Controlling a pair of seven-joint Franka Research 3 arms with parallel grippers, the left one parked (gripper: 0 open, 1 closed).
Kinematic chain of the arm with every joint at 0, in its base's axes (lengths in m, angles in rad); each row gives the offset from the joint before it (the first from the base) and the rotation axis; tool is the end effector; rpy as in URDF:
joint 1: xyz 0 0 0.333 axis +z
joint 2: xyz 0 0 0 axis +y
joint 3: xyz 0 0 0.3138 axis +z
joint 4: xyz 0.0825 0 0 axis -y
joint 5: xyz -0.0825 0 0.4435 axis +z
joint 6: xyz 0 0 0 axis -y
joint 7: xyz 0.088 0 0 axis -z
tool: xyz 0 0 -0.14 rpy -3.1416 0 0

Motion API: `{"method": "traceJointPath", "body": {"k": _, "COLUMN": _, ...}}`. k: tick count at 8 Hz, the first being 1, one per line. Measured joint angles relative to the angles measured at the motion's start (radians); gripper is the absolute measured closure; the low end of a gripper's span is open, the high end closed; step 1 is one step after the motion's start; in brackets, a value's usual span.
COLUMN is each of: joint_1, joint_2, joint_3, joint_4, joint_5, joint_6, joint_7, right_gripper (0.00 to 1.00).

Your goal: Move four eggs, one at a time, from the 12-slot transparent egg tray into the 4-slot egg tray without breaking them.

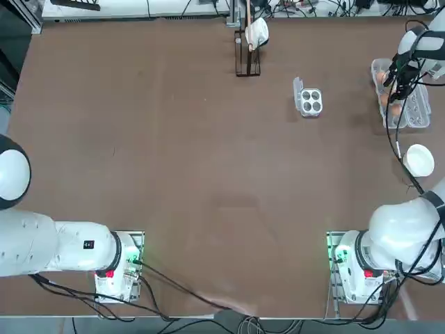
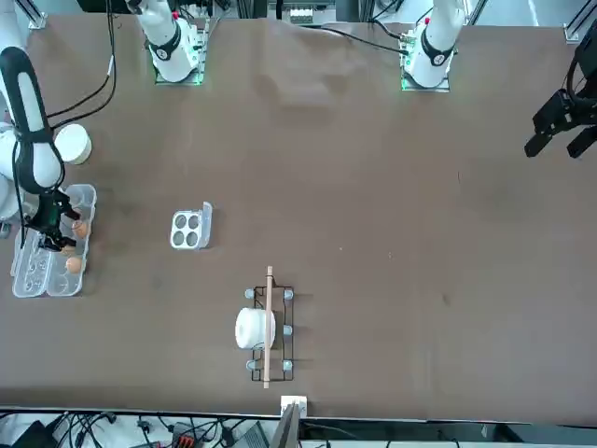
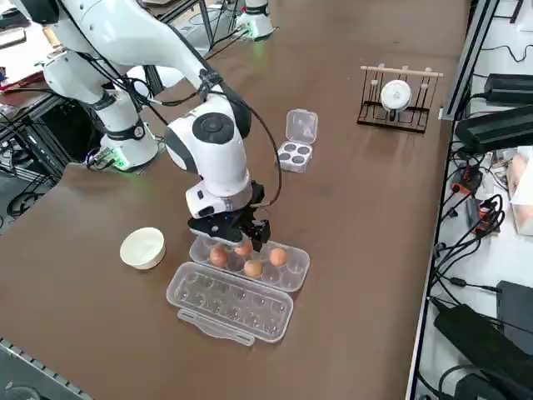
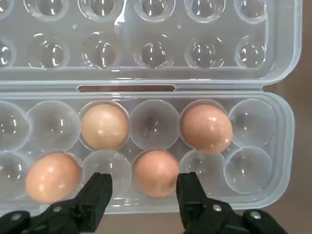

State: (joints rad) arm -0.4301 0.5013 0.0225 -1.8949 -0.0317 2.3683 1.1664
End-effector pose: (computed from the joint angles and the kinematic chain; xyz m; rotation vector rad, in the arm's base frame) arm 0.6135 -0.2660 0.1563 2.2257 -2.1878 -0.0338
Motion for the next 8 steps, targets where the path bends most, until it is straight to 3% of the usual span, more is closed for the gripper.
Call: {"method": "traceJointPath", "body": {"k": 8, "joint_1": -0.003, "joint_2": 0.017, "joint_3": -0.002, "joint_4": 0.000, "joint_5": 0.000, "joint_6": 0.010, "joint_7": 0.005, "right_gripper": 0.24}}
